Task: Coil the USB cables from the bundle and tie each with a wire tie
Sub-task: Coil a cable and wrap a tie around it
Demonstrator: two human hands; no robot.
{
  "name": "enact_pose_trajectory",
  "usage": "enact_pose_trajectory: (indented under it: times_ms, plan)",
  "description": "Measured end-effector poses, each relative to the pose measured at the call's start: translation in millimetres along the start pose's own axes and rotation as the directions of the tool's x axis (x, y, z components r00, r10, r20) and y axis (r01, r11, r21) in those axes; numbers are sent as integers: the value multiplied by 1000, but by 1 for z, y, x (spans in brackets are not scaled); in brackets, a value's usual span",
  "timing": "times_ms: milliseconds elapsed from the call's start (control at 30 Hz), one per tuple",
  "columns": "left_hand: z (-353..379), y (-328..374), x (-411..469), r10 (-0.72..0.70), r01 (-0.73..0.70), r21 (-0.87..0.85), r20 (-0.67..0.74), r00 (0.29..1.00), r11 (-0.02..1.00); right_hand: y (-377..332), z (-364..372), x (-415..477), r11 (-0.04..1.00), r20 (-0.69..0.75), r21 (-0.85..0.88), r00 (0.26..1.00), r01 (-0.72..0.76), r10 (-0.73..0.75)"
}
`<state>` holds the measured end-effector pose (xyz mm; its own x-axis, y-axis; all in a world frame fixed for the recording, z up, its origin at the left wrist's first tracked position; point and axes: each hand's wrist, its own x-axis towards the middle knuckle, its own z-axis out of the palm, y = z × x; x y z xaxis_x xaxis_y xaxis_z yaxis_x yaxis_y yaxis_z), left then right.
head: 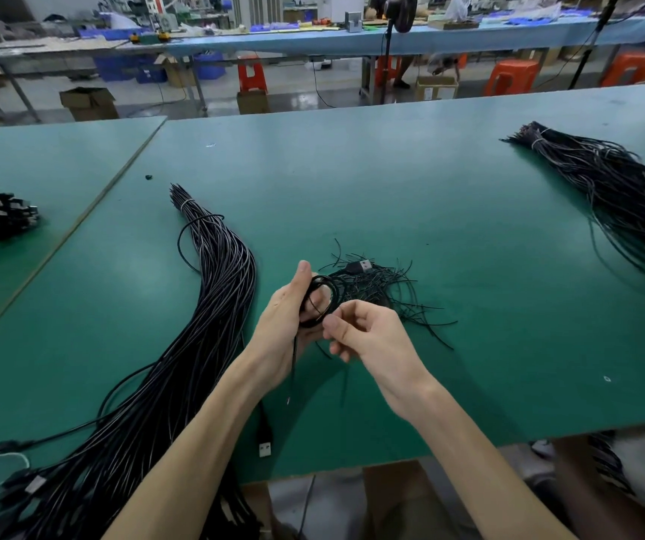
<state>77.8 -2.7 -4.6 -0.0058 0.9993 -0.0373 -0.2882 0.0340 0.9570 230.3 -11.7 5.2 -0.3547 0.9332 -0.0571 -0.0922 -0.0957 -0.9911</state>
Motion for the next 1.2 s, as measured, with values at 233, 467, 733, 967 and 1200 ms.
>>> enact_pose_trajectory:
  times_ms: [233, 467, 733, 967, 1200]
  plan:
    - [0, 4, -2, -78, 86, -118, 66, 995, 989, -3, 2, -1, 903, 13, -327, 957, 278, -290]
    - [7, 11, -6, -131, 191, -216, 266, 955, 958, -21, -8, -1, 657, 159, -528, 823, 538, -545]
    - [7, 13, -10, -85, 139, -256, 212, 974, 957, -22, -6, -4, 936, -34, -192, 951, 294, -306]
    - [4, 11, -10, -57, 122, -162, 357, 932, 979, -26, -10, -6, 950, 141, -82, 947, 302, -289]
    - [2, 5, -6, -85, 155, -176, 353, 932, 972, -22, -11, -8, 918, 54, -161, 932, 361, -357]
